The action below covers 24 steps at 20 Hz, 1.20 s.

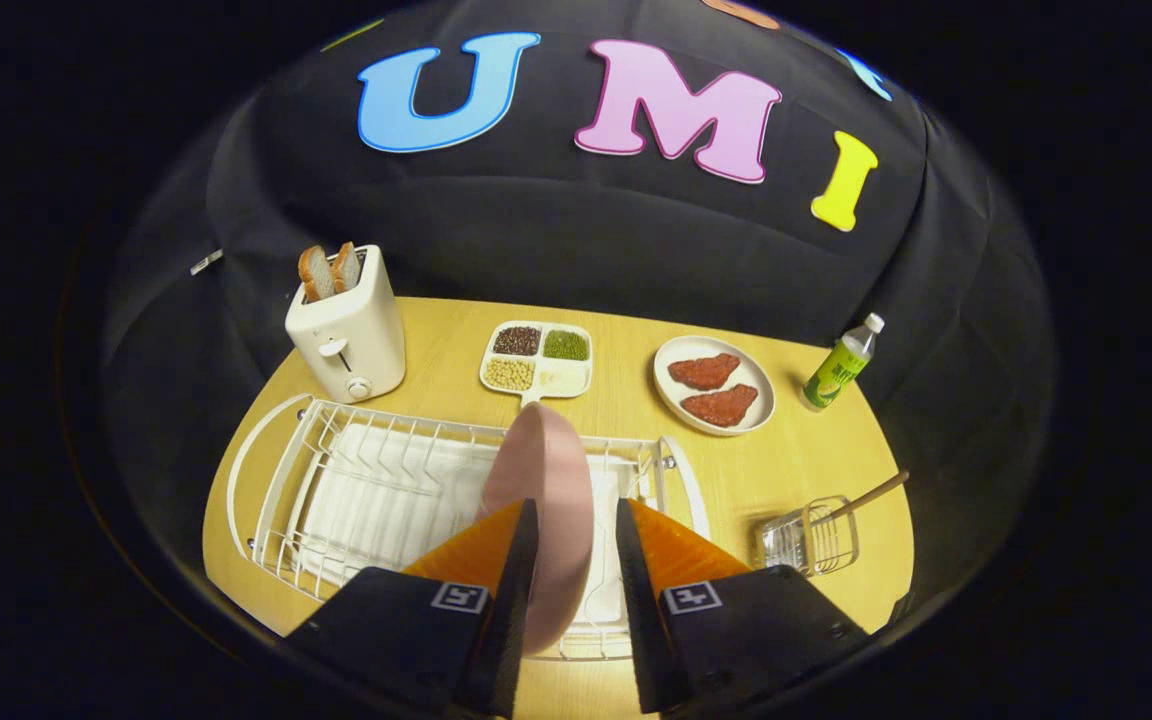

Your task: Take the plate from the dish rack, then take the spoon from the basket and place it into the plate.

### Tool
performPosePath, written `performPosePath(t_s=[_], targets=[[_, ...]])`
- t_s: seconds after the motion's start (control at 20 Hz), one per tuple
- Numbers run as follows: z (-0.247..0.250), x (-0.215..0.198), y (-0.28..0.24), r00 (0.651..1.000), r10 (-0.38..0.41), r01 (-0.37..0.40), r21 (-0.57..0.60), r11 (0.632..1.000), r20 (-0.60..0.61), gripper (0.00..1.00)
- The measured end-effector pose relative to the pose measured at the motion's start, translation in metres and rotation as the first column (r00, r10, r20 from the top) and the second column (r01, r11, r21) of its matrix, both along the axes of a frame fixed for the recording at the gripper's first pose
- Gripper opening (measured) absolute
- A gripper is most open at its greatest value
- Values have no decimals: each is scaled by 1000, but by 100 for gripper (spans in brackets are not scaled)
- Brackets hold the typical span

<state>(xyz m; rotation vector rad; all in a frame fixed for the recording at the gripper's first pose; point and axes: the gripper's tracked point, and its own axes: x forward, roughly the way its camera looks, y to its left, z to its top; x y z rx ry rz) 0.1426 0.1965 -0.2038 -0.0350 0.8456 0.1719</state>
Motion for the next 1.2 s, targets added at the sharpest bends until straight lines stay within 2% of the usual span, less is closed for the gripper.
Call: performPosePath(t_s=[0.1, 0.2, 0.4, 0.55, 0.75, 1.05, 1.2], targets=[[2, -4, 4, 999, -31, 32, 26, 999, -32, 35], [-1, 1, 8, 998, -48, 48, 20, 999, -32, 31], [6, -4, 16, 1000, -19, 20, -89, 996, 21, 26], [17, -3, 27, 998, 25, -15, -139, 990, 65, 27], [40, 8, 10, 990, 56, -27, -215, 976, 133, 26], [32, 8, -28, 996, -18, 31, -154, 988, 86, 22], [29, 0, -35, 998, -46, 47, -28, 998, 41, 17]])
